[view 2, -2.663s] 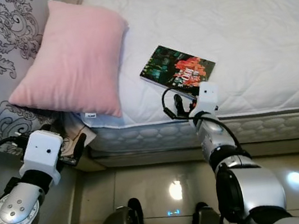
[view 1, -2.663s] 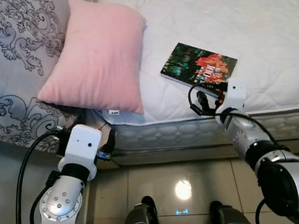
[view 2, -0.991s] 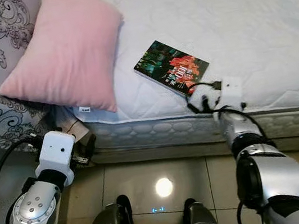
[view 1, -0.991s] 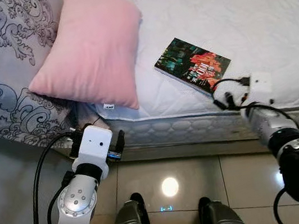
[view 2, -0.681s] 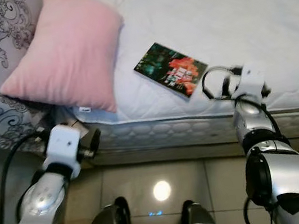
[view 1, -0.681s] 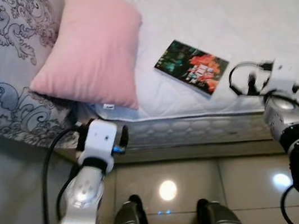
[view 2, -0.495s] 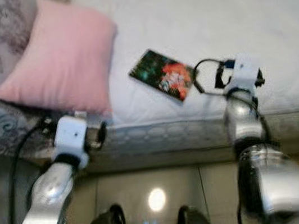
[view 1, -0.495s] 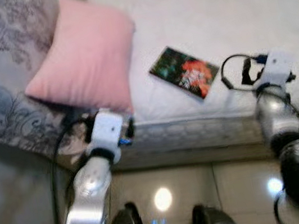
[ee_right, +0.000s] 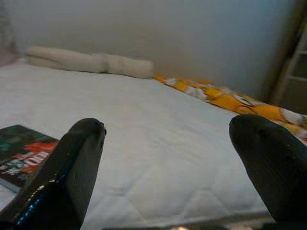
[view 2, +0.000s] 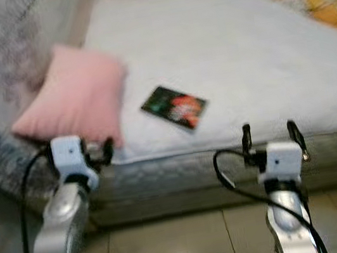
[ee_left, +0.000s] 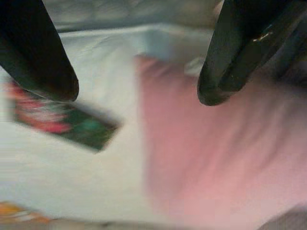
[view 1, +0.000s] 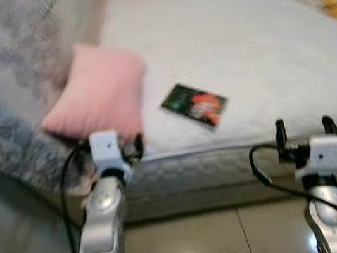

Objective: Clean up the room

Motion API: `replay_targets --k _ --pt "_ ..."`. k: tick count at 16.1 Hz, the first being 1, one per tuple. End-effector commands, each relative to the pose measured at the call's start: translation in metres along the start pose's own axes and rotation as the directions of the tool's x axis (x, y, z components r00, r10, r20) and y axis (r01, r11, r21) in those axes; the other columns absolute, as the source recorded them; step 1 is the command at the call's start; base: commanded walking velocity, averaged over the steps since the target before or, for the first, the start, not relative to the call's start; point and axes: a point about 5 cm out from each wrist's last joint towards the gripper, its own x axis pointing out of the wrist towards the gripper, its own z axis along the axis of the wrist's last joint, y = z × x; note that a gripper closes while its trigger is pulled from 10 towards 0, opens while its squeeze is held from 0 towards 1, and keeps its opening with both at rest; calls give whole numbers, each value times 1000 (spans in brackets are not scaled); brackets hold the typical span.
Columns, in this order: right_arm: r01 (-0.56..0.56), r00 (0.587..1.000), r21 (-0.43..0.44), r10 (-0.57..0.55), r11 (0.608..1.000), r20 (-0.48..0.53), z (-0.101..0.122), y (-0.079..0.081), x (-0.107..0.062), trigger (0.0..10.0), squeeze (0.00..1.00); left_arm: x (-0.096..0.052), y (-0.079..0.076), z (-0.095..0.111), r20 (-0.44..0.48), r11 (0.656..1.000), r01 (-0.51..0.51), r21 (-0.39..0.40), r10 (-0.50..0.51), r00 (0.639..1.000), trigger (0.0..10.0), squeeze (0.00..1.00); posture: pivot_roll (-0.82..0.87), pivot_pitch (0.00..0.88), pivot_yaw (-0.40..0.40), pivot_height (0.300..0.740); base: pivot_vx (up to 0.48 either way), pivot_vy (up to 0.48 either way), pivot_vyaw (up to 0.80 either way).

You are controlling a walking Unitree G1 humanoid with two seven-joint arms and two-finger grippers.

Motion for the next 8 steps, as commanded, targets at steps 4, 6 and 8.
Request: replay_targets --k 4,6,8 --pt "-70 997 18 70 997 -19 6 13 26 10000 173 13 -19 12 63 990 85 110 -92 994 10000 0 -65 0 21 736 0 -468 0" --pt "-94 995 41 95 995 -17 7 19 31 10000 173 15 -16 12 67 990 70 124 -79 995 10000 0 -57 0 18 736 0 -427 0" --pt "-107 994 61 108 992 -12 9 26 36 10000 173 15 -16 10 66 990 64 125 -73 995 10000 0 -51 0 15 736 268 -396 0"
